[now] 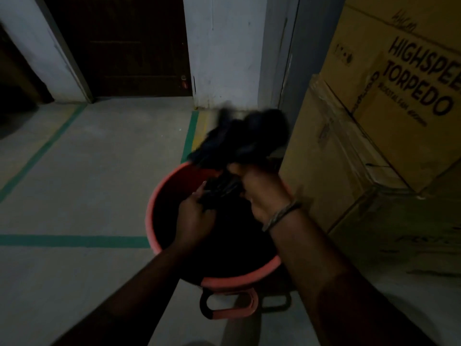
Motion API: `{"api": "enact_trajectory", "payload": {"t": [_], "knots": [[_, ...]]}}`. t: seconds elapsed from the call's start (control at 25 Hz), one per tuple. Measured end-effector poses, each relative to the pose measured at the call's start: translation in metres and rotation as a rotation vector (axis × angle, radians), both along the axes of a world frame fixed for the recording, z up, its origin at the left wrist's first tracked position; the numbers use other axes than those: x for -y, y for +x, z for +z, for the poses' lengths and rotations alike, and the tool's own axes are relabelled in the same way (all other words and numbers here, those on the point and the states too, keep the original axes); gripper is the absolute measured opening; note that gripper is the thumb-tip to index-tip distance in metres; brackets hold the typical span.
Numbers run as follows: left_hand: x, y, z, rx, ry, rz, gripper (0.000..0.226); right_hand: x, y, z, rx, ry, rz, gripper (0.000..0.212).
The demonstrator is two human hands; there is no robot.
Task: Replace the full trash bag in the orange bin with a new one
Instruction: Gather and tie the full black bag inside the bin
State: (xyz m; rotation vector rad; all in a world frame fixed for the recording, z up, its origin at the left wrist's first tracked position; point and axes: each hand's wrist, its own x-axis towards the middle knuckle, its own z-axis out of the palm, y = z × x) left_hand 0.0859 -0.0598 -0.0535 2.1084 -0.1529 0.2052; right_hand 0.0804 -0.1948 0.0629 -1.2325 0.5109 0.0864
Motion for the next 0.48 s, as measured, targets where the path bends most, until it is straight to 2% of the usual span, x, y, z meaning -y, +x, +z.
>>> {"api": "enact_trajectory", "payload": {"t": [0.04, 0.08, 0.12, 0.2, 0.32, 0.4, 0.44, 0.48], "knots": [[0.0, -0.002, 0.005, 0.048, 0.009, -0.005, 0.063, 0.005, 0.002, 0.003, -0.073, 0.189, 0.071, 0.017], [-0.001, -0.001, 0.006, 0.054, -0.019, -0.017, 0.063, 0.015, 0.007, -0.001, -0.07, 0.372, 0.04, 0.017], [0.0, -0.001, 0.009, 0.063, -0.015, -0.016, 0.06, 0.026, 0.011, -0.002, -0.084, 0.466, 0.018, 0.018], [0.001, -0.001, 0.012, 0.133, -0.011, 0.001, 0.05, 0.043, 0.015, -0.003, -0.093, 0.598, -0.07, 0.018], [-0.002, -0.002, 0.016, 0.209, 0.022, -0.048, 0.046, 0.051, 0.011, 0.004, 0.037, 0.741, -0.117, 0.014], [-0.009, 0.004, 0.018, 0.162, 0.033, -0.028, 0.047, 0.065, 0.016, 0.008, 0.09, 0.636, -0.152, 0.031], [-0.011, 0.006, 0.018, 0.129, 0.048, 0.019, 0.046, 0.071, 0.017, 0.008, 0.102, 0.455, -0.2, 0.041], [-0.013, 0.007, 0.018, 0.097, 0.07, 0.067, 0.046, 0.074, 0.013, 0.011, 0.097, 0.171, -0.266, 0.052]]}}
